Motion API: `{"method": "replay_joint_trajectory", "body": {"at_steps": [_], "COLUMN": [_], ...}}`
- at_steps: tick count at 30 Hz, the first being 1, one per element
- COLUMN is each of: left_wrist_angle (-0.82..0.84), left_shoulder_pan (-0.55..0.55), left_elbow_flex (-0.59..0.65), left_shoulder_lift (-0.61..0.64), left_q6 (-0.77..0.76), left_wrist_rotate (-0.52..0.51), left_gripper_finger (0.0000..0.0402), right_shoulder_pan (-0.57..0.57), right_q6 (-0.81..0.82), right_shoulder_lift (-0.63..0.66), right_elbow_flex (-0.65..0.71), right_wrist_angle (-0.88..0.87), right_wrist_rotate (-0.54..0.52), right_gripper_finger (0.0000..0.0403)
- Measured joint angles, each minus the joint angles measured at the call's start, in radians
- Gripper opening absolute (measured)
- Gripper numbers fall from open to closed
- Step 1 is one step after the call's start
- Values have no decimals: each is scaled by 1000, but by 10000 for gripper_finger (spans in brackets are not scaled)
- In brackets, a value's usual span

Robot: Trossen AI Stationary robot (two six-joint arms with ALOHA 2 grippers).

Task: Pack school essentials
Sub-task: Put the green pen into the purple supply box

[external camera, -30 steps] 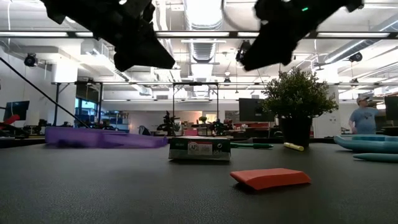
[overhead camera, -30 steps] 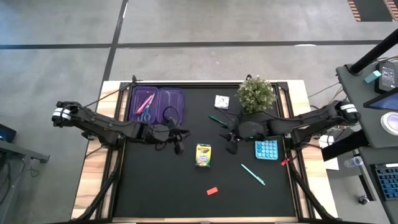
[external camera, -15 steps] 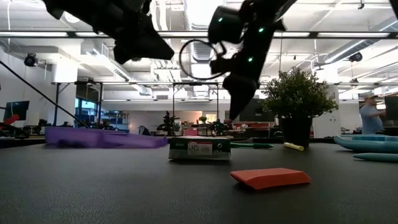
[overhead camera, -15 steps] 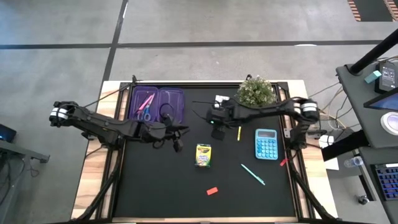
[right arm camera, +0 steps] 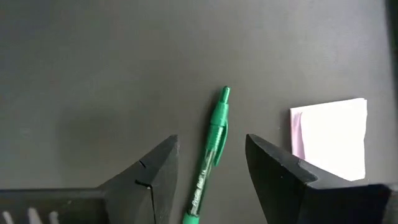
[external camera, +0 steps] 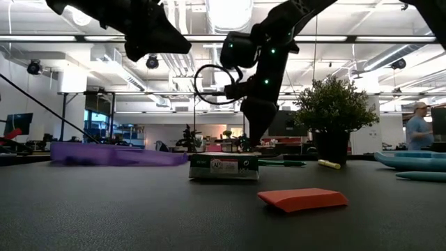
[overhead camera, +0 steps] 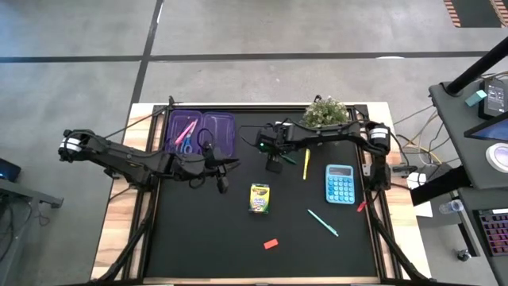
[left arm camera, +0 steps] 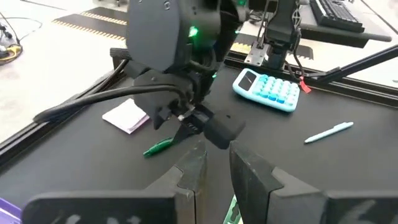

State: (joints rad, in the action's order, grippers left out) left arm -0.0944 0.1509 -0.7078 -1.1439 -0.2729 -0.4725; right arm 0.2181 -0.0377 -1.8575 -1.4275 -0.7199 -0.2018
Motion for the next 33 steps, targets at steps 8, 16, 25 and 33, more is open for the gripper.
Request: {"method": "replay_joint_trajectory", "body": {"at_steps": [8,16,25,33], "left_wrist_angle": [6,5,-2,-3], "left_shoulder_pan": [0,0,0,0], "left_elbow_flex": [3,5,6,7], "left_shoulder_lift": [-13,-13,-13,-13], "left_q6": [22,21,19,19], "left_wrist_rotate": [0,0,0,0], "left_gripper_finger": [50,50,50,50], "right_shoulder_pan": [32,51,51,53], "right_q6": [12,19,10,10], "right_shoulder_lift": [-37,-97,-114,-115], "right_elbow_flex": [9,9,7,9], "right_wrist_angle": [25,49,57,66], "right_wrist_rotate": [1,43,69,121], "right_gripper_finger": [173,173,170,124]}}
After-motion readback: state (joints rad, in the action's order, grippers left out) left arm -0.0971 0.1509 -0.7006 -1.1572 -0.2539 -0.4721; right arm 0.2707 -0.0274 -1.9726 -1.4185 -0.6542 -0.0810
